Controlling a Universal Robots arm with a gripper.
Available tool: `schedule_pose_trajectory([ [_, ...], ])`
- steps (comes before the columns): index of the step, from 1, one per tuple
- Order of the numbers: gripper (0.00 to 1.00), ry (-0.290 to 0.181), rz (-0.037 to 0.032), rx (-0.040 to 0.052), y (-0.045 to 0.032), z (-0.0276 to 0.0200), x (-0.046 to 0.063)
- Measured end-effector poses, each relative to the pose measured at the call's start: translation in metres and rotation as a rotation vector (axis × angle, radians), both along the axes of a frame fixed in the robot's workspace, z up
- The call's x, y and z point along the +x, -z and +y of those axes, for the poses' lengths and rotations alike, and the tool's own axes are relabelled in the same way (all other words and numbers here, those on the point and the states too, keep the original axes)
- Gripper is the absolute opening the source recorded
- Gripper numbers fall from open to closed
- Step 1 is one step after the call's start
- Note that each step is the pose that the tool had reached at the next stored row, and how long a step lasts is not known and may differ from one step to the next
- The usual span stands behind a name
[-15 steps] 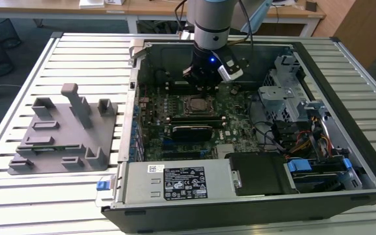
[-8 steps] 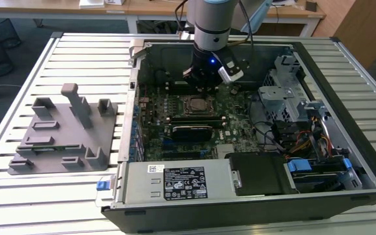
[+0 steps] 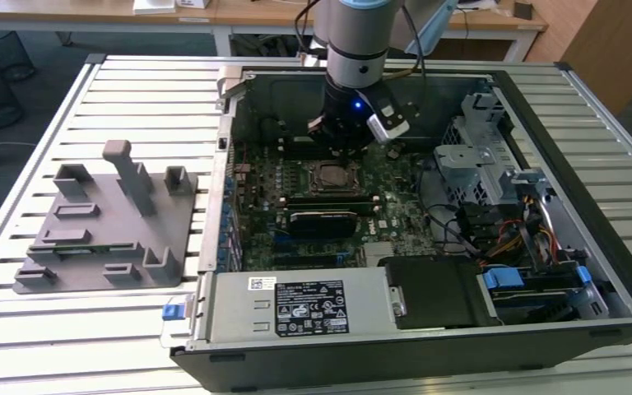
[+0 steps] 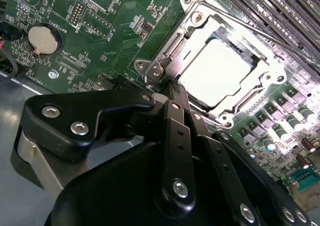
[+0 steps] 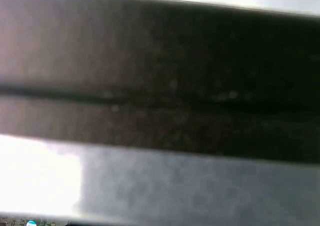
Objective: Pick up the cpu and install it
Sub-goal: 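Install the first cpu locking lever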
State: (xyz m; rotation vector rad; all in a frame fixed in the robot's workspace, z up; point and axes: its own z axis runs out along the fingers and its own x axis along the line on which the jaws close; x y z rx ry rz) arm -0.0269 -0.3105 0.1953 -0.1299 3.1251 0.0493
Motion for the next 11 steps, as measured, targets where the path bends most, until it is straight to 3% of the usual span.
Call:
schedule_pose_trajectory([
  [6,0.11,0.0,0.0002,0.0002,-0.0009,0.0,0.0003],
  [11,0.11,0.0,-0.0002,0.0009,-0.0083,0.0002,0.0005],
])
